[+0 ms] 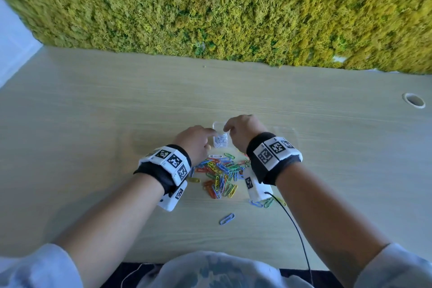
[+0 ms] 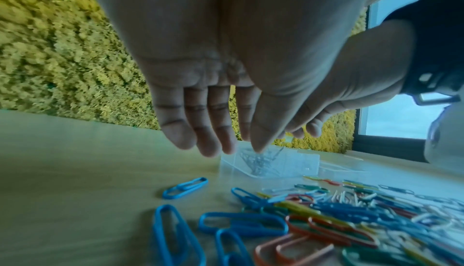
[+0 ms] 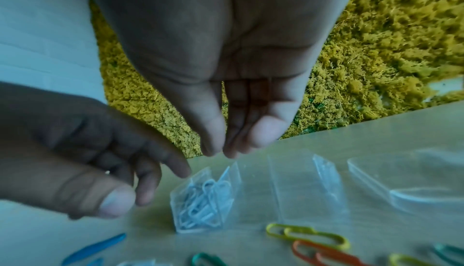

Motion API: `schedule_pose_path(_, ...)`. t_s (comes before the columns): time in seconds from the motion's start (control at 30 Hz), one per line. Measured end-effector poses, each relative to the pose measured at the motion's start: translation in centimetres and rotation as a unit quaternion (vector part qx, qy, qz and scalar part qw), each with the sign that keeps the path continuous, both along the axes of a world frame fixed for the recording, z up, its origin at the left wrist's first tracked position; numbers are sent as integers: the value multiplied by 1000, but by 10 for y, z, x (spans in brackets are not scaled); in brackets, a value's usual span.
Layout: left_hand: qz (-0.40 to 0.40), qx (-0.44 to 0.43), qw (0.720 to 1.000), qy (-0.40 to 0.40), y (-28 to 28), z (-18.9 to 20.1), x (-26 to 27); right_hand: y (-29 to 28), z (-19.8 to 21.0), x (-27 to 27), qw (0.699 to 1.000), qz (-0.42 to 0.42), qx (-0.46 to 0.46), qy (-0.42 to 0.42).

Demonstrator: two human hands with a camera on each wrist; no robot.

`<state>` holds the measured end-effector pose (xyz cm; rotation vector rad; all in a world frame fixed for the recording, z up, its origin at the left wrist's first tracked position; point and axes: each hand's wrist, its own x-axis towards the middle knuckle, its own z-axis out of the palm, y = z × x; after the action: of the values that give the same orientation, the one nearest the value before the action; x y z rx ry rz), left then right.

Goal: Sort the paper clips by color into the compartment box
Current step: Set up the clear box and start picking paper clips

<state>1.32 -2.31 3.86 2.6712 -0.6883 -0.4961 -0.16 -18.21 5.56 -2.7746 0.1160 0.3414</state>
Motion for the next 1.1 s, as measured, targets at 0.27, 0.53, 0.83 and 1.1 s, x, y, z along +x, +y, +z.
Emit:
schedule_pose_path(0.27,-37,60,995,-74,-6,-7,-4,8,-10,-15,997,48,-53,28)
schedule_pose_path(0.53,-24,6,998,-66,1,-9,-9,1,-10,-16,999,18,-30,2)
schedule_pose_path(0.83,0,80,996,-48,-6,-15,-9,3,-9,-15,1000,9,-25,4)
schedule_pose_path(1.1,-24,132,990,-49,-17,-14,-8,6,-6,-11,999,6,-51,7)
